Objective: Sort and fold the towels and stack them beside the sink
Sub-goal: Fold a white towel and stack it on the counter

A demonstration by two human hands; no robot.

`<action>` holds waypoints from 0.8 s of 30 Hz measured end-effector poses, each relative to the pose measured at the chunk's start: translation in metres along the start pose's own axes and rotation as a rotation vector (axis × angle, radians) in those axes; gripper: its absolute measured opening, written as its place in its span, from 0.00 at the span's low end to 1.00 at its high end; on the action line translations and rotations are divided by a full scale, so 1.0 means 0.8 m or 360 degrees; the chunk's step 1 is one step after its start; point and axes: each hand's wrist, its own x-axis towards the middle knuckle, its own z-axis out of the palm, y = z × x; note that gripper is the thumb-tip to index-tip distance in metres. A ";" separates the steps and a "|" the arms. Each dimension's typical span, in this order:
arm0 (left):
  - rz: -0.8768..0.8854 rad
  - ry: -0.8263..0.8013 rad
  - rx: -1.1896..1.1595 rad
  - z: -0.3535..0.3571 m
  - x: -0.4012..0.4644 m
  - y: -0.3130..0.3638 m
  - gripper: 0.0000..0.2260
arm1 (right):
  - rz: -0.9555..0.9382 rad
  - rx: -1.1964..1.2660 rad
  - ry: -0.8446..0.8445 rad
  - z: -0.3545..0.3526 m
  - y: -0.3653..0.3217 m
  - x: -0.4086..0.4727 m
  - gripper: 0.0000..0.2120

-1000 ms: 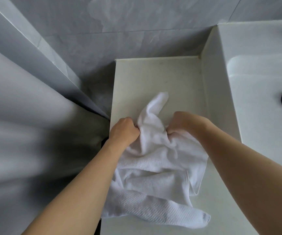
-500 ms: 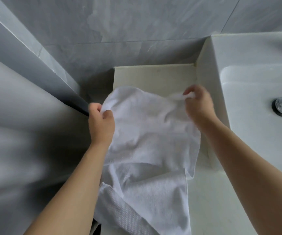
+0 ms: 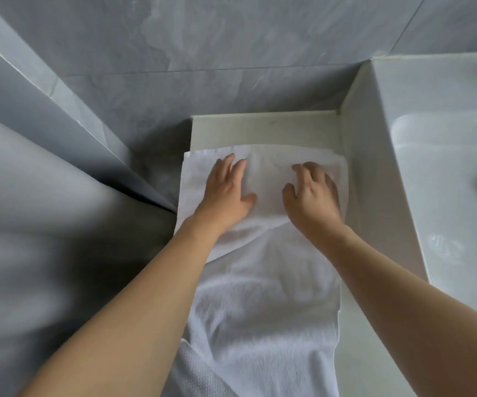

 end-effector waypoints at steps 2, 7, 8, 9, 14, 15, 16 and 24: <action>-0.0139 -0.0328 0.0168 0.014 0.017 -0.005 0.46 | 0.0137 0.0010 0.0002 0.018 0.000 0.020 0.20; -0.0163 -0.0353 0.0333 0.023 0.049 -0.010 0.55 | 0.0248 -0.0159 0.0088 0.044 0.000 0.071 0.24; -0.0156 -0.0335 0.0370 0.023 0.056 -0.009 0.55 | 0.0196 -0.0207 0.0098 0.050 0.006 0.075 0.25; -0.0149 -0.0329 0.0405 0.022 0.062 -0.007 0.55 | 0.0137 -0.0241 0.0110 0.055 0.014 0.077 0.26; -0.0179 -0.0537 0.0503 0.008 0.093 0.005 0.57 | -0.0011 -0.0233 -0.0039 0.046 0.042 0.103 0.31; -0.0179 -0.0560 0.0500 0.003 0.099 0.006 0.57 | 0.0022 -0.0218 -0.0085 0.041 0.043 0.111 0.32; -0.0172 -0.0550 0.0492 0.000 0.105 0.006 0.56 | 0.0071 -0.0199 -0.0120 0.036 0.043 0.119 0.33; -0.0141 0.0063 0.0549 0.025 0.110 -0.014 0.30 | -0.0318 -0.0213 0.0213 0.038 0.065 0.131 0.28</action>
